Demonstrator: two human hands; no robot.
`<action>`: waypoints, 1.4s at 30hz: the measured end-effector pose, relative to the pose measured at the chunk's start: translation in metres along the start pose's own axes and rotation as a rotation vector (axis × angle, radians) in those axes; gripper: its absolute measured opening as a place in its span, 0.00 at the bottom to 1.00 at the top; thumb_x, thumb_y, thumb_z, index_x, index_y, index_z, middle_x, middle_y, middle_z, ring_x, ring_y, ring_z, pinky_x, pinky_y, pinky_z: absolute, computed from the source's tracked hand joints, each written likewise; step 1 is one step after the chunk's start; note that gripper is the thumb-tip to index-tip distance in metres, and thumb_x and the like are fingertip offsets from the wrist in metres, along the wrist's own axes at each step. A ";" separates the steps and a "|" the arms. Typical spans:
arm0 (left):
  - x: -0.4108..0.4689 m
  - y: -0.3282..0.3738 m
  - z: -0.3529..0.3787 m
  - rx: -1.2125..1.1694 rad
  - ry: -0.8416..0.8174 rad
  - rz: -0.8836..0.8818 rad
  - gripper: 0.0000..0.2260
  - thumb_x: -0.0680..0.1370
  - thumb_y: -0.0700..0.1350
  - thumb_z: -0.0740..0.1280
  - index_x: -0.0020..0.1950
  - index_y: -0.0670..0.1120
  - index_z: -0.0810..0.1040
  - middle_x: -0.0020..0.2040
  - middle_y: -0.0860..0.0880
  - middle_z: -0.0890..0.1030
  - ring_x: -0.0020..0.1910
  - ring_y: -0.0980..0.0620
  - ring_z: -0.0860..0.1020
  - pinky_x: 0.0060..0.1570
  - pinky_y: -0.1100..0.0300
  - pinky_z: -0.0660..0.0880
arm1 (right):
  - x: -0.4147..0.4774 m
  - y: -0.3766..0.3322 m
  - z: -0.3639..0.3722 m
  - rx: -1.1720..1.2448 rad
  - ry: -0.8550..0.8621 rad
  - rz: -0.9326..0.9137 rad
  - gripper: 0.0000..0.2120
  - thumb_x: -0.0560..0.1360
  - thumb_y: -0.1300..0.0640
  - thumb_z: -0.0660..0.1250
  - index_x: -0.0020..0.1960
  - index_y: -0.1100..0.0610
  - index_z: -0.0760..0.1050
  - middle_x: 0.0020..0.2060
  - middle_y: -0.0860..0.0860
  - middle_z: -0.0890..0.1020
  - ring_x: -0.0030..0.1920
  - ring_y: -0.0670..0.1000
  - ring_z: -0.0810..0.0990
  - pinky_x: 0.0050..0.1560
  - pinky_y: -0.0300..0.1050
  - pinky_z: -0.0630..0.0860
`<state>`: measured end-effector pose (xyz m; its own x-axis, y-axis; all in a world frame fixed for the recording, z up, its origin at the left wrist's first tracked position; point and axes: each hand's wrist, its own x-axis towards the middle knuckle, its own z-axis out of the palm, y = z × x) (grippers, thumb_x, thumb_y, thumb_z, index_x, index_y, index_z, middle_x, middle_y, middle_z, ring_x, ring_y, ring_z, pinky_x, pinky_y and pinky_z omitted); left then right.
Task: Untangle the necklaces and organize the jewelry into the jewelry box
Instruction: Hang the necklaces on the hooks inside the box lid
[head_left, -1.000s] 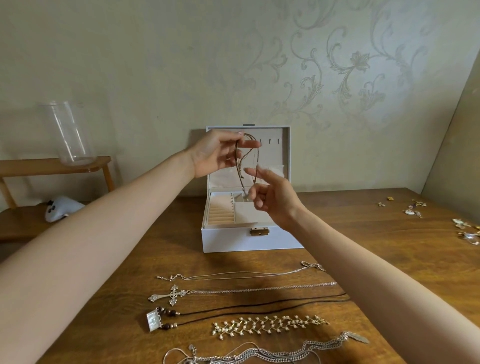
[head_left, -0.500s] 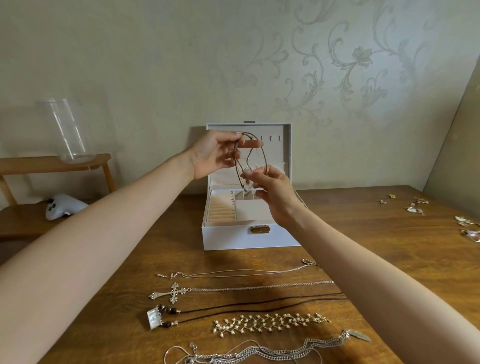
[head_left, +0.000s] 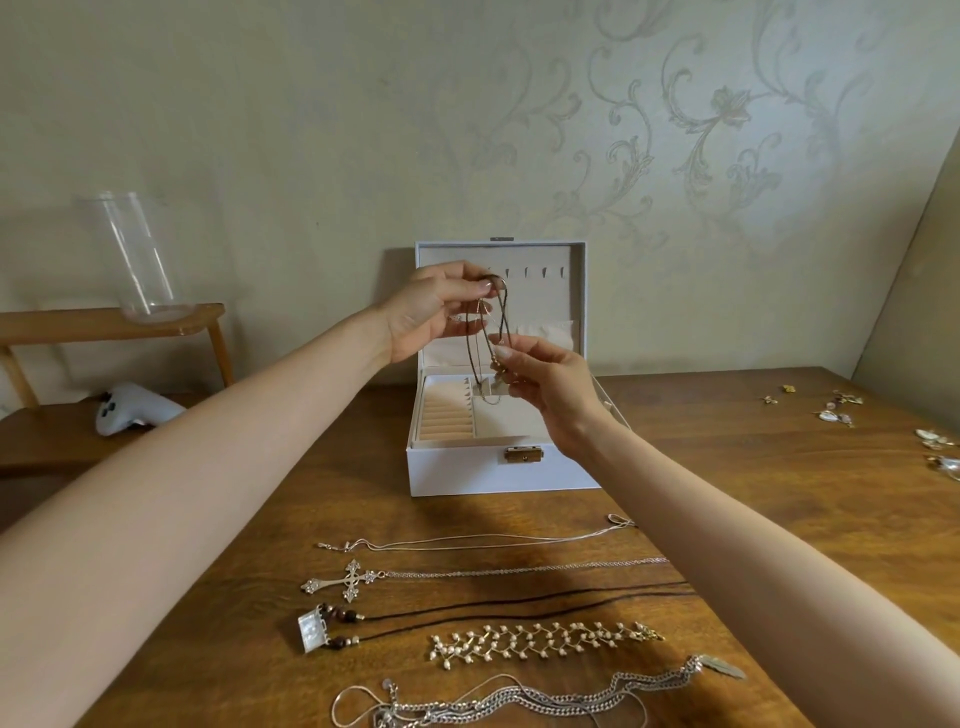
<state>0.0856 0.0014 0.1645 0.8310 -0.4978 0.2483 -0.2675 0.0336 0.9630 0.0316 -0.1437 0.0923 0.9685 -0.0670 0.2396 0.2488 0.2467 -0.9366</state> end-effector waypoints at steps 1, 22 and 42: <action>0.000 -0.001 0.000 0.035 0.025 -0.007 0.06 0.78 0.36 0.62 0.48 0.45 0.77 0.45 0.50 0.79 0.39 0.58 0.77 0.35 0.65 0.76 | 0.000 0.000 0.000 -0.003 -0.008 0.000 0.05 0.73 0.66 0.69 0.45 0.58 0.80 0.34 0.50 0.80 0.34 0.47 0.76 0.36 0.36 0.73; -0.001 -0.021 0.007 0.673 -0.041 -0.076 0.06 0.75 0.38 0.69 0.51 0.38 0.81 0.37 0.50 0.77 0.38 0.59 0.73 0.35 0.77 0.68 | 0.008 -0.007 -0.008 -0.223 0.093 -0.114 0.08 0.72 0.66 0.69 0.51 0.66 0.81 0.31 0.46 0.82 0.31 0.37 0.78 0.33 0.27 0.70; -0.001 -0.021 -0.002 -0.145 0.115 -0.216 0.02 0.77 0.39 0.63 0.44 0.44 0.72 0.37 0.47 0.81 0.22 0.59 0.67 0.35 0.64 0.74 | 0.012 -0.004 -0.030 0.138 0.031 0.017 0.08 0.74 0.67 0.65 0.53 0.62 0.79 0.36 0.53 0.79 0.28 0.45 0.70 0.31 0.33 0.71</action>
<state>0.0913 0.0032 0.1442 0.9135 -0.4051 0.0382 -0.0129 0.0649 0.9978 0.0416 -0.1744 0.0916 0.9725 -0.0906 0.2144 0.2327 0.3786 -0.8958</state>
